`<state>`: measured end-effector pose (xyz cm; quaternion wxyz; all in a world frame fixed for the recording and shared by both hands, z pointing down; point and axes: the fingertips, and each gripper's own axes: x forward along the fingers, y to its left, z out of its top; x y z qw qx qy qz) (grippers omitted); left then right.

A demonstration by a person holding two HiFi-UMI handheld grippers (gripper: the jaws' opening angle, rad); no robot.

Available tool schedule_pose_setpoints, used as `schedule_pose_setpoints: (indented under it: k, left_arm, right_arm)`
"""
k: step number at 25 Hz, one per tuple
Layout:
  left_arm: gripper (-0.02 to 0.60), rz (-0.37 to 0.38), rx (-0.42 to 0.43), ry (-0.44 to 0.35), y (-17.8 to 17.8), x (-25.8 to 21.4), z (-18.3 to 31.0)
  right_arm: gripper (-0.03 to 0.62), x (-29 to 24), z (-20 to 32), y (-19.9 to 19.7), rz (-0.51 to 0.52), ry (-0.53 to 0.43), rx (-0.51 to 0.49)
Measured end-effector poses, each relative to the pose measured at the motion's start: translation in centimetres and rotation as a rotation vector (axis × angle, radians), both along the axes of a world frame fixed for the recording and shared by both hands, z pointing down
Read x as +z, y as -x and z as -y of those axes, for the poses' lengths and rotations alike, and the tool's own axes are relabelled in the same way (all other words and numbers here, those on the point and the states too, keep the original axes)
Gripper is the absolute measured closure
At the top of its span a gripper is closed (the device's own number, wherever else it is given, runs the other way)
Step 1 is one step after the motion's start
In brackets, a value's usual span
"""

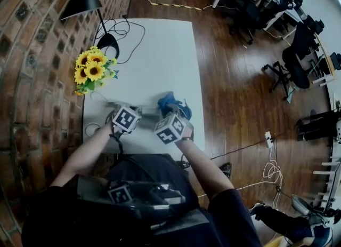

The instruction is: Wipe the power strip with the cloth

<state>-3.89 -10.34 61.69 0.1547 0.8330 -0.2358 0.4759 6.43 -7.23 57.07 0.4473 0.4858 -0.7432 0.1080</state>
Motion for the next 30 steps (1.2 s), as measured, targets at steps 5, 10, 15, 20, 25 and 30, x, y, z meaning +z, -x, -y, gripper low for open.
schedule_pose_setpoints:
  k: [5, 10, 15, 20, 25, 30]
  left_arm:
    - [0.575, -0.012, -0.008, 0.012, 0.1, 0.1, -0.3]
    - [0.575, -0.03, -0.018, -0.003, 0.3, -0.1, -0.5]
    - [0.575, -0.057, -0.019, -0.015, -0.1, -0.2, -0.3]
    - [0.575, -0.072, -0.017, -0.001, 0.1, 0.0, -0.6]
    - [0.575, -0.098, 0.008, 0.012, -0.4, -0.3, -0.8]
    - [0.575, -0.098, 0.02, 0.003, -0.4, -0.2, -0.5]
  right_arm:
    - [0.54, -0.3, 0.3, 2.2, 0.036, -0.02, -0.02]
    - [0.54, -0.8, 0.5, 4.1, 0.111, -0.076, -0.007]
    - [0.539, -1.0, 0.9, 4.8, 0.142, -0.1, -0.001]
    - [0.539, -0.9, 1.0, 6.5, 0.167, -0.097, -0.01]
    - [0.539, -0.9, 1.2, 7.3, 0.182, -0.091, -0.014]
    - [0.539, -1.0, 1.2, 7.6, 0.19, -0.095, -0.012]
